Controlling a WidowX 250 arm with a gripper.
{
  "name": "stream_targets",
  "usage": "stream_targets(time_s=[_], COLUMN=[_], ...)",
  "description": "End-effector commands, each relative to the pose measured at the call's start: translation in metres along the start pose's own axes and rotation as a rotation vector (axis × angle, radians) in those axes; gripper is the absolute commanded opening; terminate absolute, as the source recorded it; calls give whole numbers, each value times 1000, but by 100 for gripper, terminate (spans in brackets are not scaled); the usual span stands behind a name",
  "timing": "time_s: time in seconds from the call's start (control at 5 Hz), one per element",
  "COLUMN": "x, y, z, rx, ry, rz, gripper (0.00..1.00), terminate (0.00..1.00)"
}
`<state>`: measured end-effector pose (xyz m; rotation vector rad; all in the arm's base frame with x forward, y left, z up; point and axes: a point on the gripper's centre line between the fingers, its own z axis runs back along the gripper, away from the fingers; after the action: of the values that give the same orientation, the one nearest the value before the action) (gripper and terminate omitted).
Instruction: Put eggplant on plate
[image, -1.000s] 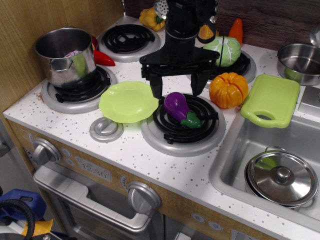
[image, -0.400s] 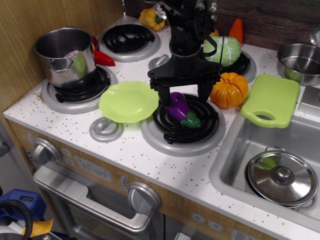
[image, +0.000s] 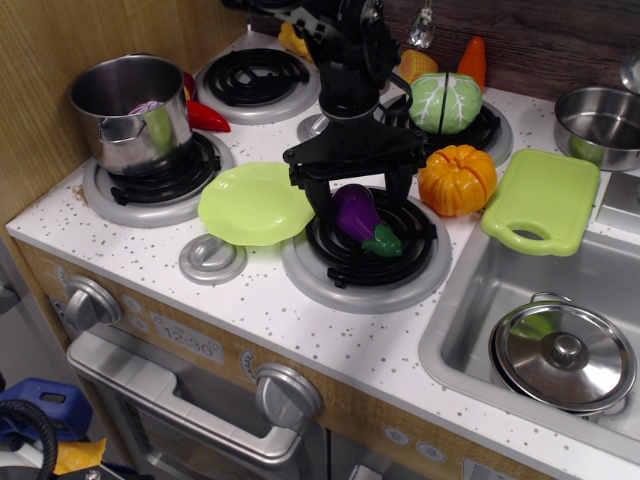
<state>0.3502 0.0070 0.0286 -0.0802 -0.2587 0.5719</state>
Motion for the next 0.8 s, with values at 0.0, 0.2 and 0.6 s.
stream_targets(time_s=[0.0,0.2,0.6], x=[5,4,1], y=[0,-1,-4], z=[2,-1,-3], rx=[-25,-21,9], ry=[-29,-39,-40], rz=[6,4,34], gripper=[100,100,100], terminate=[0,0,0])
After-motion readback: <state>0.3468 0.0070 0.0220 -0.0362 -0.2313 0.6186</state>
